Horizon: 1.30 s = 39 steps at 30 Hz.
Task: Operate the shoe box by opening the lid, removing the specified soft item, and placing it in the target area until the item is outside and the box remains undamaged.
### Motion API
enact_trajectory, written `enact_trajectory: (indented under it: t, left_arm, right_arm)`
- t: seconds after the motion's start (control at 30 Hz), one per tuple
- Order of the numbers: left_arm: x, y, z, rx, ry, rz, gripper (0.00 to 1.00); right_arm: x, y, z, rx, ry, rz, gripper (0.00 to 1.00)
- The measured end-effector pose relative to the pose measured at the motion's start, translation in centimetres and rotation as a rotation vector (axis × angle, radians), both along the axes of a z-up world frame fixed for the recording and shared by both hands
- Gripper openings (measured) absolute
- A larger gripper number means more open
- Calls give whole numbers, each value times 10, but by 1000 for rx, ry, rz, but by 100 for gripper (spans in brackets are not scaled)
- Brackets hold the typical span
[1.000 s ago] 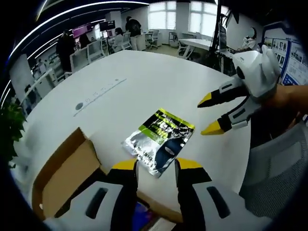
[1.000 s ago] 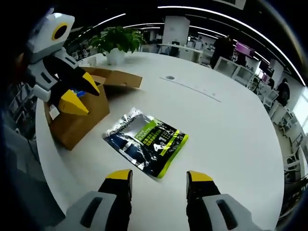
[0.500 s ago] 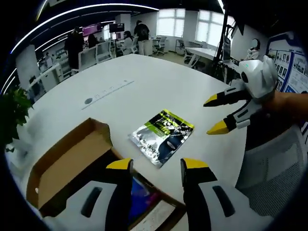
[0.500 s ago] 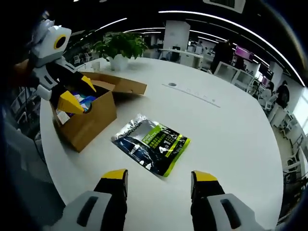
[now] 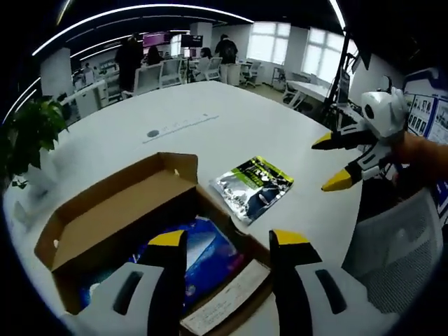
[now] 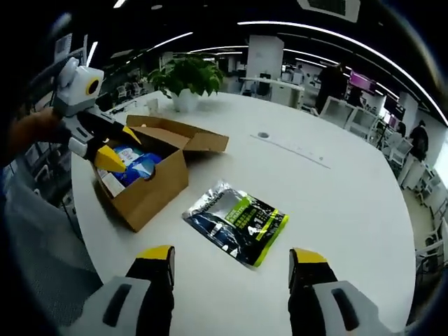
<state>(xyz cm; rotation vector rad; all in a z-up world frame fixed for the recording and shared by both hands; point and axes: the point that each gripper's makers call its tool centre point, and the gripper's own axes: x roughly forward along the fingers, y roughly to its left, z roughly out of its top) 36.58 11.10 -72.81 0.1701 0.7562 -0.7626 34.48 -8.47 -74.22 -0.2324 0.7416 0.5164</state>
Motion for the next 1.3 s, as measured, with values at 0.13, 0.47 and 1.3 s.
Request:
enact_trajectory:
  t: [0.13,0.47,1.3]
  left_arm:
    - [0,17,2,-3,-8,29,51]
    - [1,57,0,17,-8,91,51]
    - [-11,89,-21,29,26,197,41]
  right_arm:
    - [0,8,3,-4,-1,28,70]
    - [0,32,9,9,-1,99,70]
    - [12,106,23,40,-71,297,57]
